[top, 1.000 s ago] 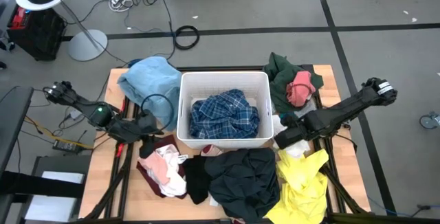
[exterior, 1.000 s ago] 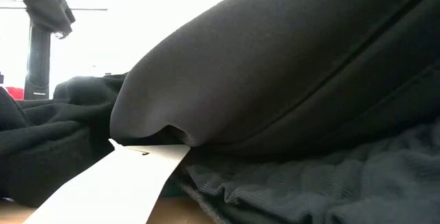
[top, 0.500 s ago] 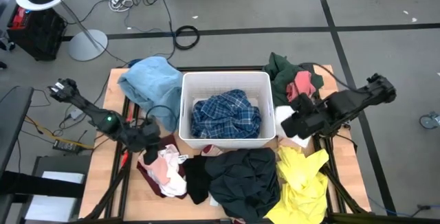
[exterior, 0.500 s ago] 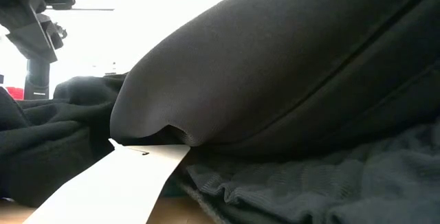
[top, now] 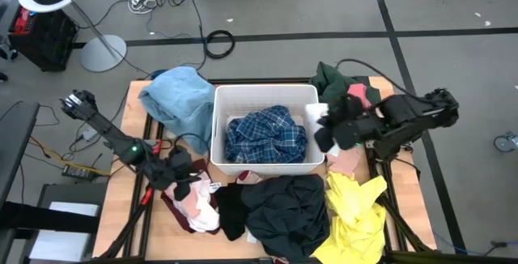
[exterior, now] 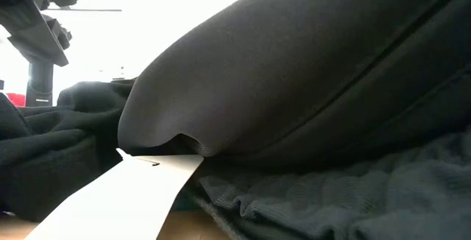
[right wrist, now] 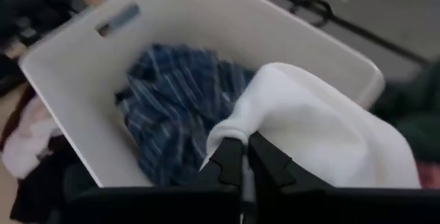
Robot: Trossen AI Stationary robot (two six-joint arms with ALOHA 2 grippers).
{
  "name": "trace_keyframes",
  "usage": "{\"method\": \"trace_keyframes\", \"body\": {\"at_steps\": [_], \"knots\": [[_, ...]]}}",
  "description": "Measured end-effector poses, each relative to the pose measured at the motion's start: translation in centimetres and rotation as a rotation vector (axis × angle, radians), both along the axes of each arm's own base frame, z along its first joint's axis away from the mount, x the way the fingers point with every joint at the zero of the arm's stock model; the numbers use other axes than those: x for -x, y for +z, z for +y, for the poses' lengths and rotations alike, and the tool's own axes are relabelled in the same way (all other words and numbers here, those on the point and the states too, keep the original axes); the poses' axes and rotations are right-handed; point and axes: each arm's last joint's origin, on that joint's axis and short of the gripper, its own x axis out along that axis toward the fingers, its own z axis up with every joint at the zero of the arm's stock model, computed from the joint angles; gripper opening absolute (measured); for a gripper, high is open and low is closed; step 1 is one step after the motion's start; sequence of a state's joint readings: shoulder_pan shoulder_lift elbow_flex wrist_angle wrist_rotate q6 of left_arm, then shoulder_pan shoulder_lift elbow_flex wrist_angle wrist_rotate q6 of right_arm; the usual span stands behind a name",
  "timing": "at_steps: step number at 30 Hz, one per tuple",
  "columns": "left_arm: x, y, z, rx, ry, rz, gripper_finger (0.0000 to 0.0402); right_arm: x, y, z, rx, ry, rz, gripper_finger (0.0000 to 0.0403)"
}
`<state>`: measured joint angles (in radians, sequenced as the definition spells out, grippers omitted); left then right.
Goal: Sort clothes
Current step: Put the white shirt into the laundry bin
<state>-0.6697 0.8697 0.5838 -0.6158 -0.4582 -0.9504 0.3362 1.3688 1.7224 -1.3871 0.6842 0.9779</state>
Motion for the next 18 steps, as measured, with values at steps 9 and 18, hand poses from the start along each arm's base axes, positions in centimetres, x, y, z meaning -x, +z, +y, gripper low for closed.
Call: {"method": "trace_keyframes", "body": {"at_steps": [9, 18], "knots": [[-0.8, -0.4, -0.6, 0.001, 0.001, -0.005, 0.0136, -7.2, -1.2, -1.5, 0.135, 0.105, -0.044, 0.0035], [-1.0, -0.6, -0.8, -0.004, -0.003, -0.001, 0.0136, -11.1, -5.2, -3.3, 0.045, 0.161, 0.129, 0.0121]]}}
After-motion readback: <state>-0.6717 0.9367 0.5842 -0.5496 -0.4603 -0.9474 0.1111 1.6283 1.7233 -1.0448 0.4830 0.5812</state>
